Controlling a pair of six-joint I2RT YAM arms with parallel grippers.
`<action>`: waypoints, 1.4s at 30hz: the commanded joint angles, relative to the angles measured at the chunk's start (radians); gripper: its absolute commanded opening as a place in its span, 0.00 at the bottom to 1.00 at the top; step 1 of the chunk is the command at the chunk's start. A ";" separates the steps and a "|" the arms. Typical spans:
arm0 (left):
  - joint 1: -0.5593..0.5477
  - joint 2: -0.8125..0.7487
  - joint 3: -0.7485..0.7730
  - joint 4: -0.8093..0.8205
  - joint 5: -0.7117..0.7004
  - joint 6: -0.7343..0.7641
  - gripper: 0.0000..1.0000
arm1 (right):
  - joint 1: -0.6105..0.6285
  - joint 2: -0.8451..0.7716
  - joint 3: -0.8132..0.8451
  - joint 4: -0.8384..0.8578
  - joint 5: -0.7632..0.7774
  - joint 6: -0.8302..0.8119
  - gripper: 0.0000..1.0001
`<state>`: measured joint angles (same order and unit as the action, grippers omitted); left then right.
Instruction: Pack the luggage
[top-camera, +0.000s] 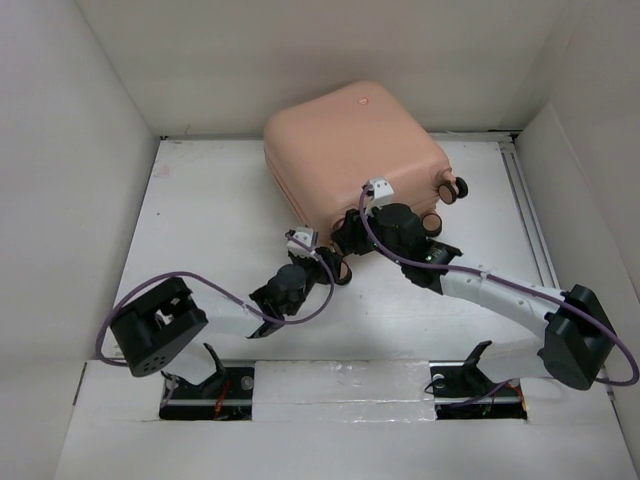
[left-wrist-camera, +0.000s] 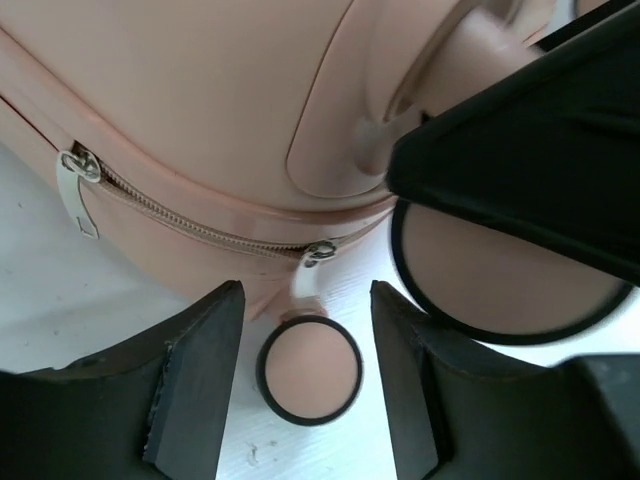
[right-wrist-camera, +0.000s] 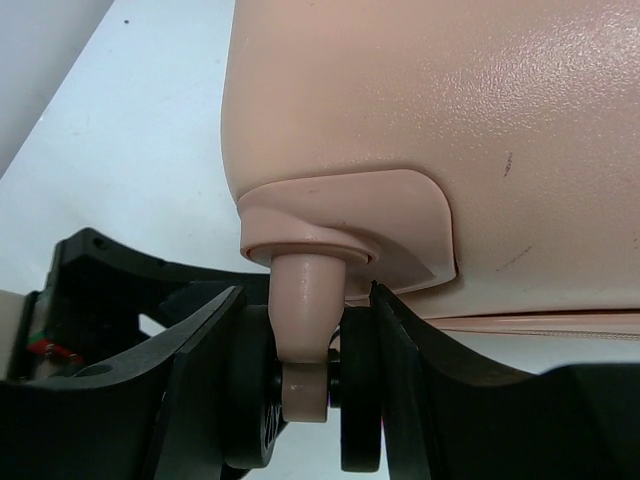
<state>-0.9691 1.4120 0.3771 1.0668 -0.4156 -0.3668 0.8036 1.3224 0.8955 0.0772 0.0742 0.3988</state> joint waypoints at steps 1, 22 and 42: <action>-0.002 0.047 0.095 0.076 0.008 0.037 0.50 | 0.031 -0.022 0.020 0.007 -0.162 0.000 0.00; -0.002 0.222 0.109 0.530 -0.425 -0.061 0.00 | 0.101 -0.038 -0.018 0.098 -0.353 0.058 0.00; 0.063 -0.165 -0.110 0.107 -0.627 0.015 0.00 | 0.036 -0.109 -0.121 0.049 -0.183 0.058 0.00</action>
<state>-1.0115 1.3506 0.2714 1.0943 -0.6384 -0.3885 0.8394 1.2781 0.8047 0.1795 0.0059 0.4999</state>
